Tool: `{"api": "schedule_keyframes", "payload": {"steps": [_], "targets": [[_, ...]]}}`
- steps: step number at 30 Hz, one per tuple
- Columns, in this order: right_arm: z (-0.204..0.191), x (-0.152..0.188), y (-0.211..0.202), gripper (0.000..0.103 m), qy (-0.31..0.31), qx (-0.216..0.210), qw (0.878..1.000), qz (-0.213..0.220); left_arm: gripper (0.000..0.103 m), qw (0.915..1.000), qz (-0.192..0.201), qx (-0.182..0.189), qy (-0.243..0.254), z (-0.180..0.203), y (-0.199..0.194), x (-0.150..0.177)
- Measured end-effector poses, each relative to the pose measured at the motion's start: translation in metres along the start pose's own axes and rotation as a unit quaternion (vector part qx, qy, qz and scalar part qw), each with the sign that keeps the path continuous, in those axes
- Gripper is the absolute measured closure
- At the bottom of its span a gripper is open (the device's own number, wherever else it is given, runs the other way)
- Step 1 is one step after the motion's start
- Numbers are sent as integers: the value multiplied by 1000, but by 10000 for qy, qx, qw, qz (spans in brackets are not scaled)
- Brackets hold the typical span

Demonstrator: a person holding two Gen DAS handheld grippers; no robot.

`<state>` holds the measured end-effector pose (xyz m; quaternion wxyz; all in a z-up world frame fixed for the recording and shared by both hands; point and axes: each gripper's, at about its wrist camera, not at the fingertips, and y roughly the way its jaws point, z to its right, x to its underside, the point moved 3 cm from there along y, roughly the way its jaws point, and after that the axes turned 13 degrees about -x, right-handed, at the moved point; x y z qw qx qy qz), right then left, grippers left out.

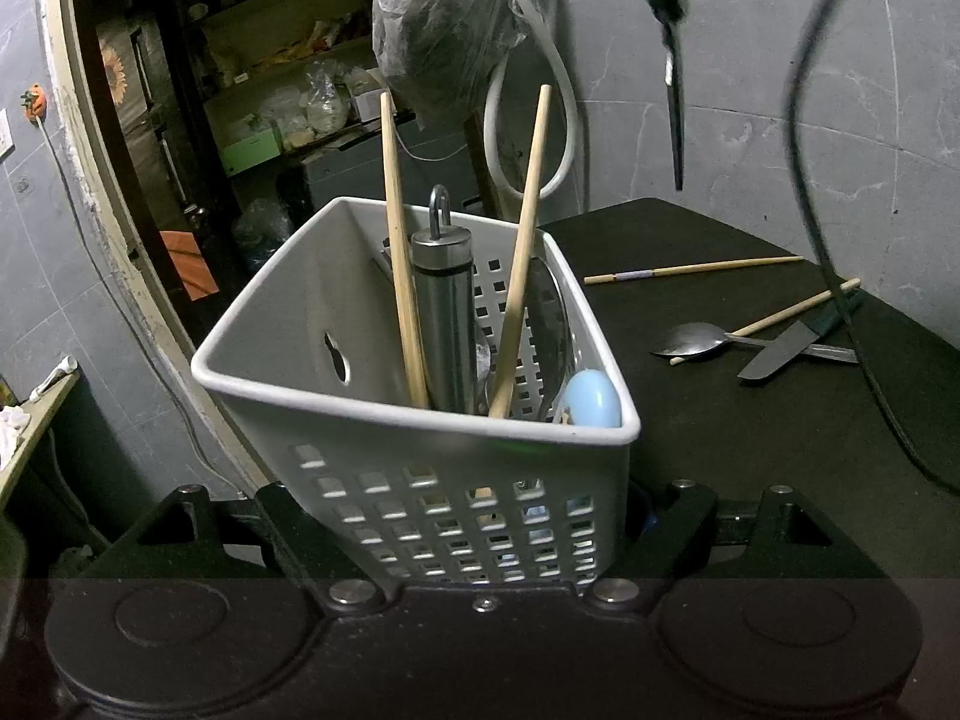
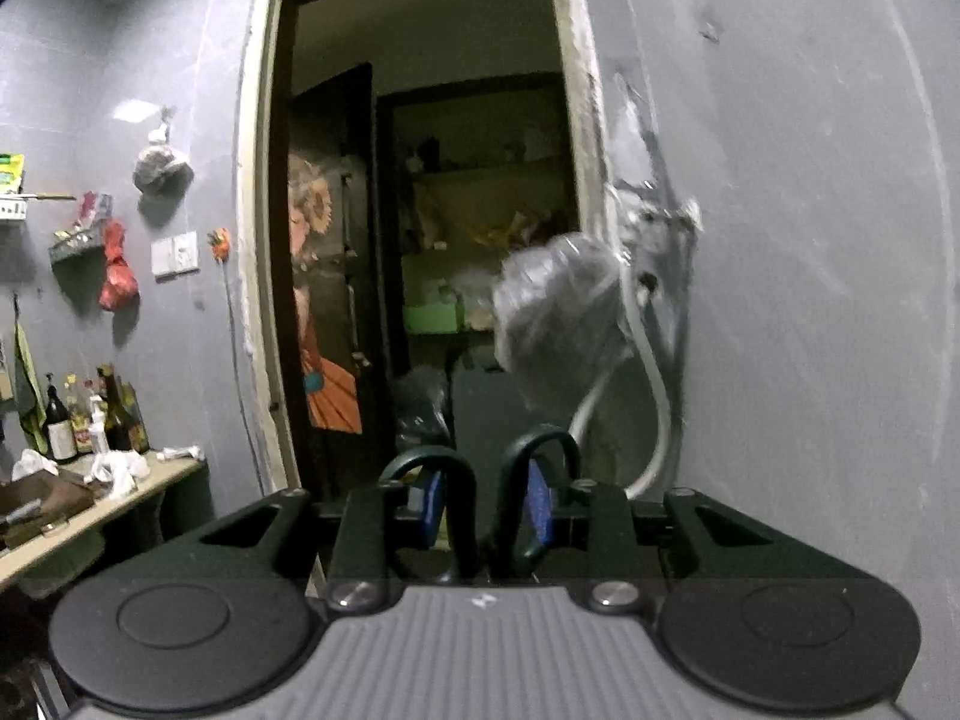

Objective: Organize utensils
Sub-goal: 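Carry the scissors with the right gripper over the white basket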

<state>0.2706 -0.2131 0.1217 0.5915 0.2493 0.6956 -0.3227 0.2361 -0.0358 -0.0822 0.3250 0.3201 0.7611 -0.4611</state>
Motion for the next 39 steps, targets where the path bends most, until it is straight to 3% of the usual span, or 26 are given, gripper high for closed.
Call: {"api": "schedule_keyframes", "payload": {"steps": [9,22,30,39], "targets": [[-30,-23,34,70,-247,-515,9983,-102,18,10000,-13,-14,-22,0,0,-1],[-65,-17,50,70,-382,-1213,9918,-155,18,10000,-6,-39,-35,2,0,0],[-81,-6,53,71,-536,-1465,9876,-202,18,10000,-1,-46,-22,3,0,0],[-83,-14,46,71,-552,-1601,9855,74,18,10000,4,-46,2,3,0,0]]}}
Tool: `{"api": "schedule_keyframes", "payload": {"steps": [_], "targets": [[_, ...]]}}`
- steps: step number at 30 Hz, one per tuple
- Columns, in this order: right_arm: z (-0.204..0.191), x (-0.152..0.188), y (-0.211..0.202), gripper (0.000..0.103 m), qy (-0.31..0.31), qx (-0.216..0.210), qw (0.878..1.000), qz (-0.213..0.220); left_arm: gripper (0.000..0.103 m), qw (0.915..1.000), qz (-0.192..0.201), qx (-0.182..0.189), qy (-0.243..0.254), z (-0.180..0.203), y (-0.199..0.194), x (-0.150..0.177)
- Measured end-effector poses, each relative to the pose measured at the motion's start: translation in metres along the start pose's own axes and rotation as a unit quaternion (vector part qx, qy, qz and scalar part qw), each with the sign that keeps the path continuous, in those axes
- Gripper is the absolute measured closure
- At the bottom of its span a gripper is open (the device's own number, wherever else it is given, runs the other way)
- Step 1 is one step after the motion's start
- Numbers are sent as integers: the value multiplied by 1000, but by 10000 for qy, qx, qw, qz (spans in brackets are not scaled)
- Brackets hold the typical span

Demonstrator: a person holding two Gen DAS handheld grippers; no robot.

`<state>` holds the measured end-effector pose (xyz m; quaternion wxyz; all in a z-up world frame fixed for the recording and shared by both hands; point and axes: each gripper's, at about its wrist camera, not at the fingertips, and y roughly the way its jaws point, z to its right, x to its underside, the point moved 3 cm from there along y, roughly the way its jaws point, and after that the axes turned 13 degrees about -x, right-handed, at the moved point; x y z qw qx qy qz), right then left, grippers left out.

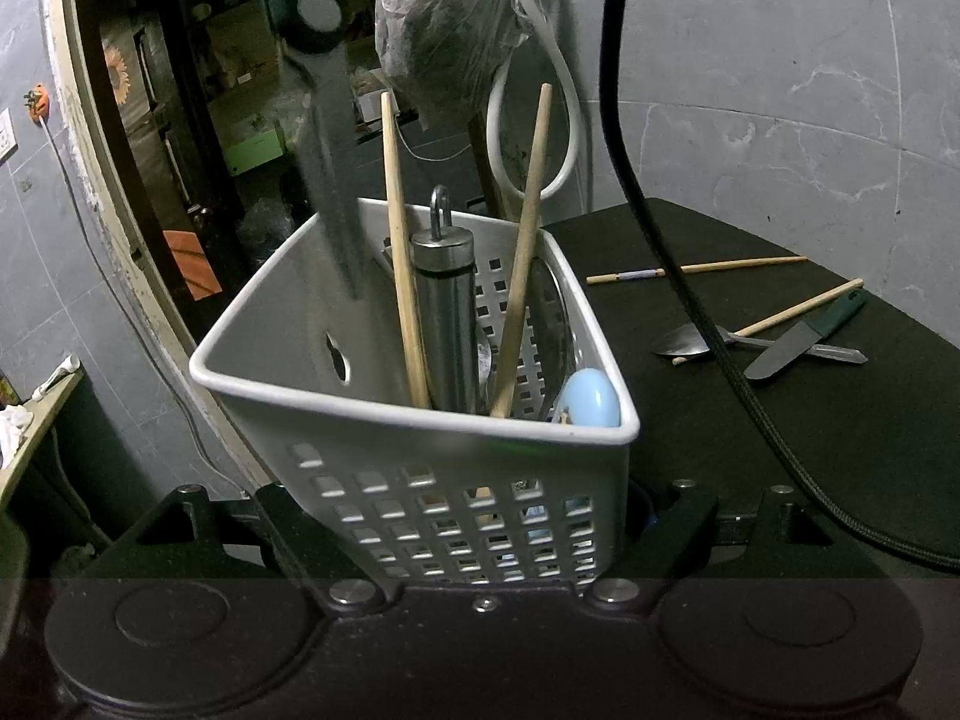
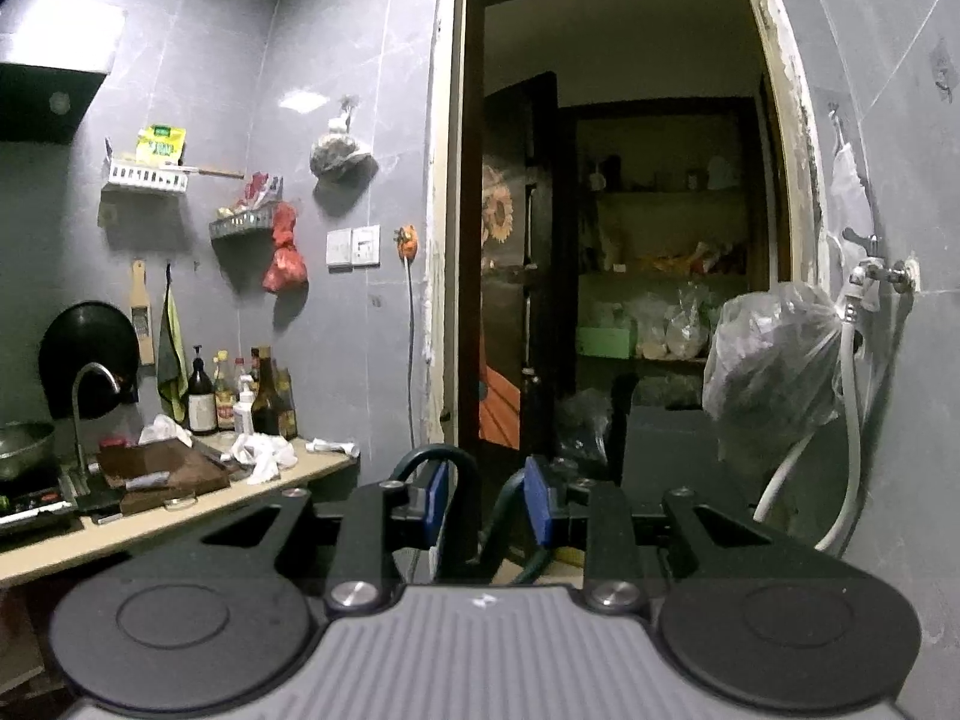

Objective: Organize utensils
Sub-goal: 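Carry the scissors with the right gripper over the white basket, then lower the scissors into the basket and open the right gripper, then move the right gripper back over the green-handled knife on the table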

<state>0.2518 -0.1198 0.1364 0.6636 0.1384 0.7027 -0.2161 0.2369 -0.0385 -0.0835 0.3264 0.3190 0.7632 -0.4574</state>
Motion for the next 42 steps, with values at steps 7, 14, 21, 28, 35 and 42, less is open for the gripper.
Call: {"api": "schedule_keyframes", "payload": {"steps": [7,14,21,28,35,42], "targets": [[16,-8,-15,72,261,-225,9987,379,18,10000,11,-11,14,2,1,0],[32,-6,-20,72,489,-113,9985,237,18,10000,-20,-19,-59,0,2,2],[36,6,-20,51,382,219,9990,-117,18,10000,-20,-6,-27,-1,4,1],[36,16,-12,8,159,920,9940,-575,18,10000,-36,7,3,0,6,0],[51,31,-8,0,347,1428,9846,-951,17,10000,-45,18,28,-1,7,0],[67,56,-15,0,561,1843,9723,-1323,17,10000,-49,20,40,0,8,-1]]}}
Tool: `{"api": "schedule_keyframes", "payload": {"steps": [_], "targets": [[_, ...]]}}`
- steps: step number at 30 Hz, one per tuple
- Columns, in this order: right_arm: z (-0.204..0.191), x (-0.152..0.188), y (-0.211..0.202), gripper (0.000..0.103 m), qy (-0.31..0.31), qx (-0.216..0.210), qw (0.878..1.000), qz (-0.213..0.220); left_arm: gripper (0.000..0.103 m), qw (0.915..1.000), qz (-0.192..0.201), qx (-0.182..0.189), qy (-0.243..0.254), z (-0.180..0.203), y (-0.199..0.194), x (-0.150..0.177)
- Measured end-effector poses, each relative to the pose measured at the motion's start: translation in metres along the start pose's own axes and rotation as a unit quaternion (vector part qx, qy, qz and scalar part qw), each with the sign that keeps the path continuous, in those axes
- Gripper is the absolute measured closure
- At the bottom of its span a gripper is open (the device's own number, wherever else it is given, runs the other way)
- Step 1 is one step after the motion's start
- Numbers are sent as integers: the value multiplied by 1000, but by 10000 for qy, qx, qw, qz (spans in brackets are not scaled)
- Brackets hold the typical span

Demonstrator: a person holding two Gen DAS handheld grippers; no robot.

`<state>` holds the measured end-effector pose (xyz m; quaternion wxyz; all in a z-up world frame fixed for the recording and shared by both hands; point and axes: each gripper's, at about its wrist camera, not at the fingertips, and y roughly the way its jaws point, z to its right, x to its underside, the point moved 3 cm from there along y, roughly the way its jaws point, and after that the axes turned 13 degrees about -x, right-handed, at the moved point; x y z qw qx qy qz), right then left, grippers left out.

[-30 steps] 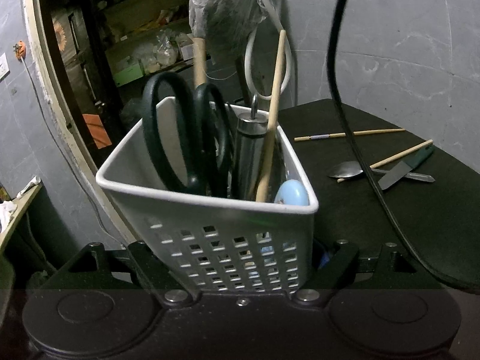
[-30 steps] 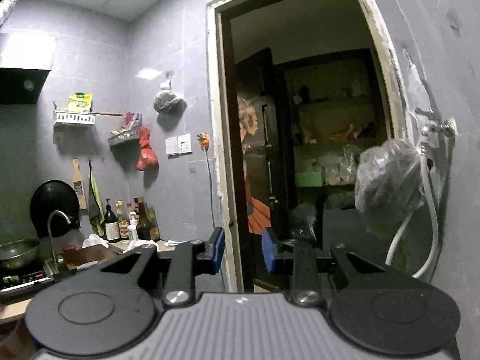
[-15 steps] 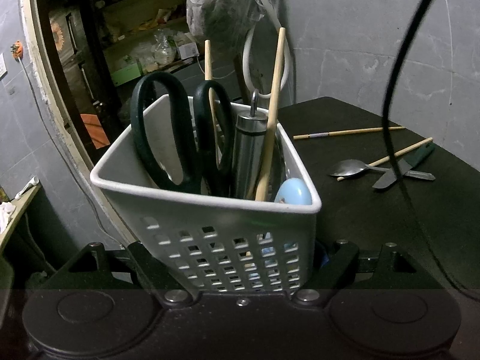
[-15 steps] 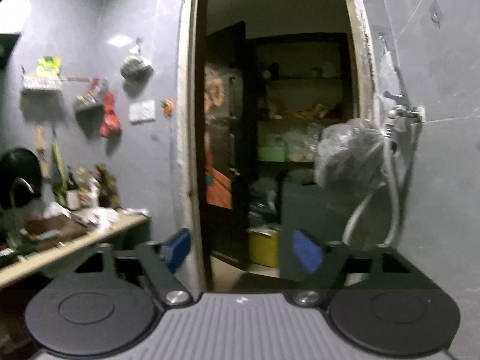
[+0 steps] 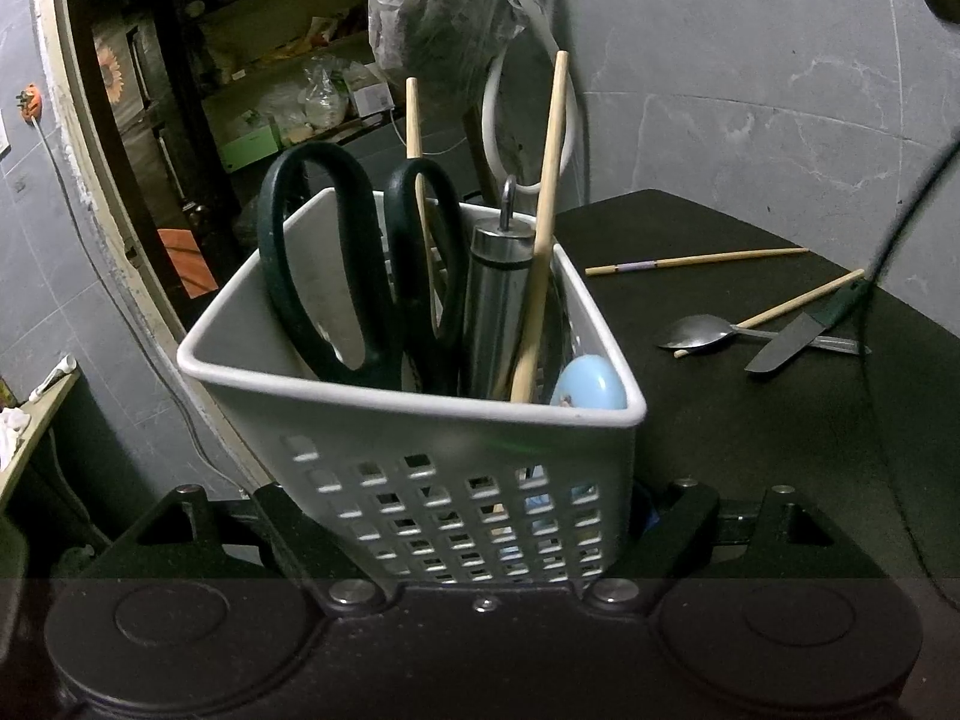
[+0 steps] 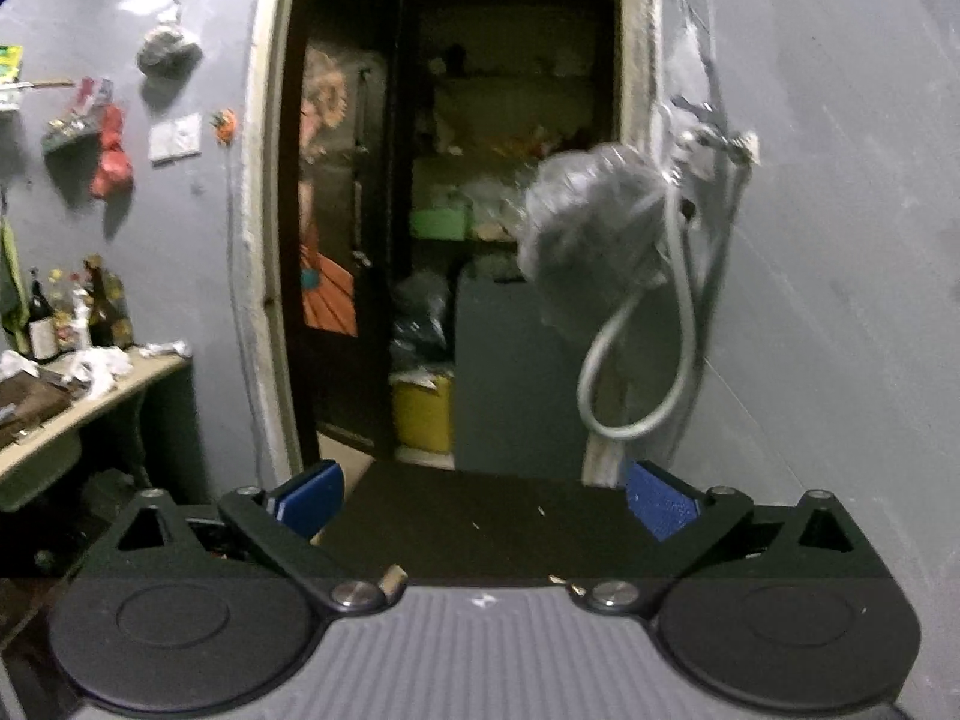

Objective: Organize utensils
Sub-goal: 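Move the right gripper back over the green-handled knife on the table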

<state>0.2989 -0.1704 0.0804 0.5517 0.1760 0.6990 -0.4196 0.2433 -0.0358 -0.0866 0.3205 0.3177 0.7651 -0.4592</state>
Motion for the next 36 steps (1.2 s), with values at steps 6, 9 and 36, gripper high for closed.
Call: {"api": "schedule_keyframes", "payload": {"steps": [6,9,36], "targets": [[25,40,-2,0,265,345,9980,-454,17,10000,2,2,1,0,0,0],[41,74,-6,0,498,468,9945,-797,17,10000,-7,7,-18,1,1,0],[154,191,32,1,2991,1425,9317,-1489,17,10000,-43,-1,-37,1,3,1]]}}
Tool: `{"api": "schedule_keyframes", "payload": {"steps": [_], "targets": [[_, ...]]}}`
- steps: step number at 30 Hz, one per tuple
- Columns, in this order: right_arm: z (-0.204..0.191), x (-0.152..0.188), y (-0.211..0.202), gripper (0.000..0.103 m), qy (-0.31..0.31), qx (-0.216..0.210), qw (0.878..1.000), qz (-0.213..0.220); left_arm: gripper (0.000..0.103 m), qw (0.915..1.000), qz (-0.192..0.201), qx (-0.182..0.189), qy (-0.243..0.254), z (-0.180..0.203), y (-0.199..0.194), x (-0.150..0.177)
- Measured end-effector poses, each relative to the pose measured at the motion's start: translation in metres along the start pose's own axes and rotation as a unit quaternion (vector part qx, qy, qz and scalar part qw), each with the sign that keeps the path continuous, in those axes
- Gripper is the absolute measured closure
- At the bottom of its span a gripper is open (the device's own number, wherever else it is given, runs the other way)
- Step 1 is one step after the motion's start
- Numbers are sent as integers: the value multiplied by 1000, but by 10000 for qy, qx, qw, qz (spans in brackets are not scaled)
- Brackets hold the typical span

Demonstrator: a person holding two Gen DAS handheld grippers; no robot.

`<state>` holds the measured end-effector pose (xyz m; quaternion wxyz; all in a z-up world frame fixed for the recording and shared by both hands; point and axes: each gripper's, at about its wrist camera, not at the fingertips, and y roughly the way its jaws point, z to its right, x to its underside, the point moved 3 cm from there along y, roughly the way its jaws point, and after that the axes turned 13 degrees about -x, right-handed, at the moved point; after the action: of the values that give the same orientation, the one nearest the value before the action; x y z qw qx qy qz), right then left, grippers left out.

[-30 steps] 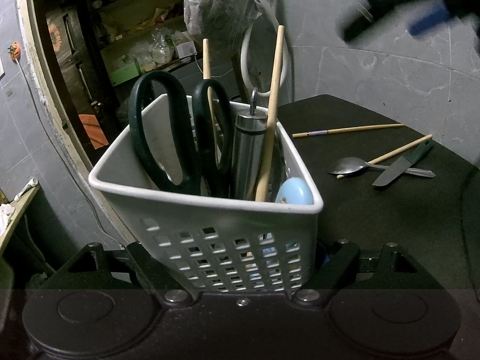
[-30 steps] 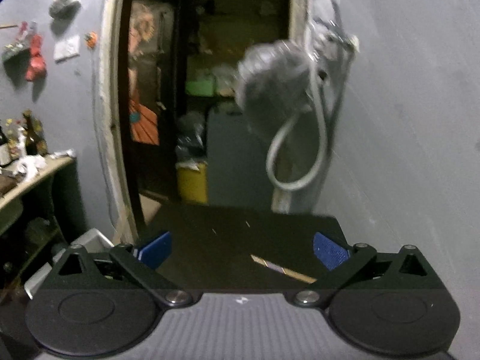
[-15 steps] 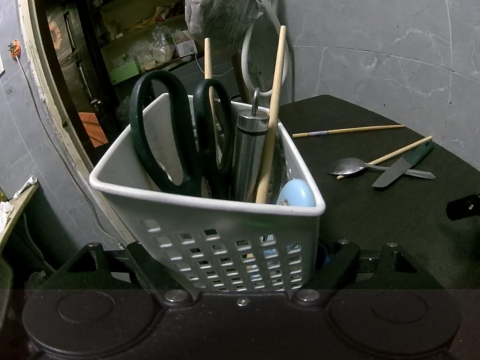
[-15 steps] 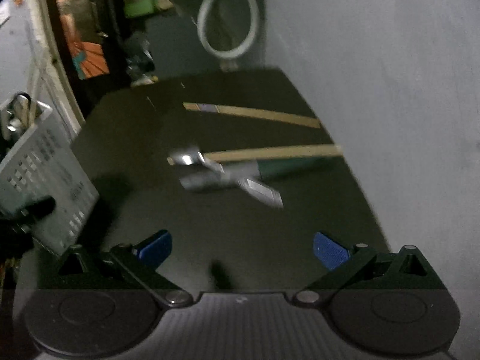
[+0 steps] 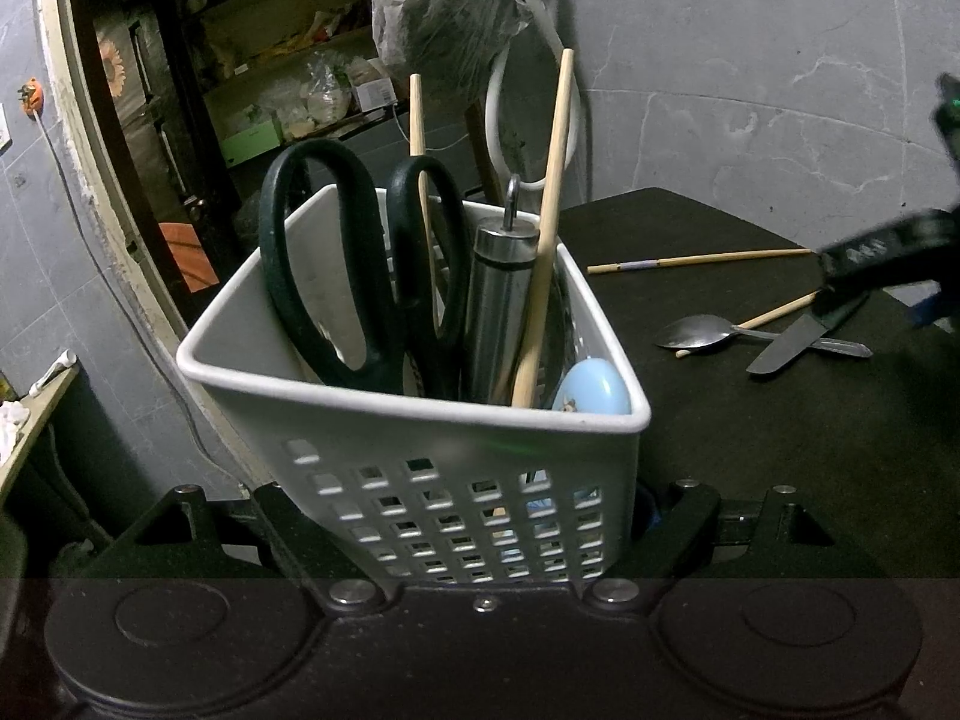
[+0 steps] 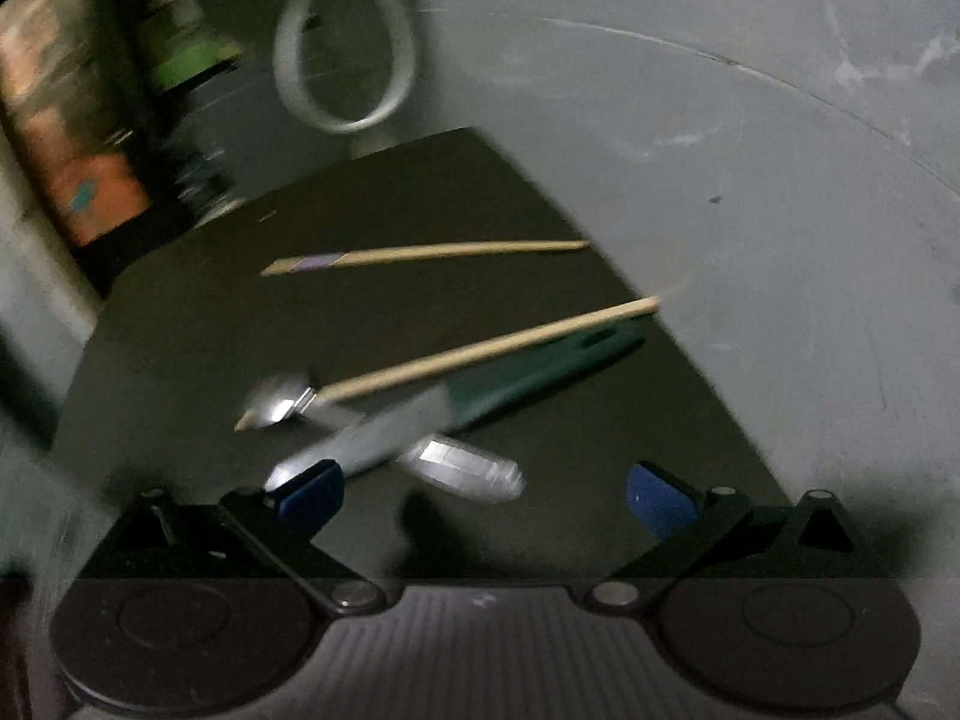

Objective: Organize utensils
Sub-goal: 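Move the right gripper back over the green-handled knife on the table, then grasp the green-handled knife by its handle with the right gripper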

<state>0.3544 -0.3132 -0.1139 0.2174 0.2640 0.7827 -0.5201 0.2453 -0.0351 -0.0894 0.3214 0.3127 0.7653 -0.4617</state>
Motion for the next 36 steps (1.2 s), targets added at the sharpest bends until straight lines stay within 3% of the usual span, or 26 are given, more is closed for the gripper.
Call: {"api": "schedule_keyframes", "payload": {"steps": [5,11,15,21,24,36], "targets": [[7,-18,27,15,448,301,9984,146,17,10000,1,-15,-6,0,-1,1],[8,-24,39,26,323,648,9970,261,17,10000,2,-15,-8,-1,-2,1],[5,-20,37,51,68,755,9968,268,17,10000,2,-13,-3,-1,-2,1],[8,-8,18,74,-40,445,9988,177,17,10000,8,-9,5,-1,-3,1],[9,0,7,80,-111,214,9997,42,17,10000,15,-1,9,-2,-3,1],[20,30,-32,81,306,-941,9920,-781,17,10000,31,18,30,-1,-2,-1]]}}
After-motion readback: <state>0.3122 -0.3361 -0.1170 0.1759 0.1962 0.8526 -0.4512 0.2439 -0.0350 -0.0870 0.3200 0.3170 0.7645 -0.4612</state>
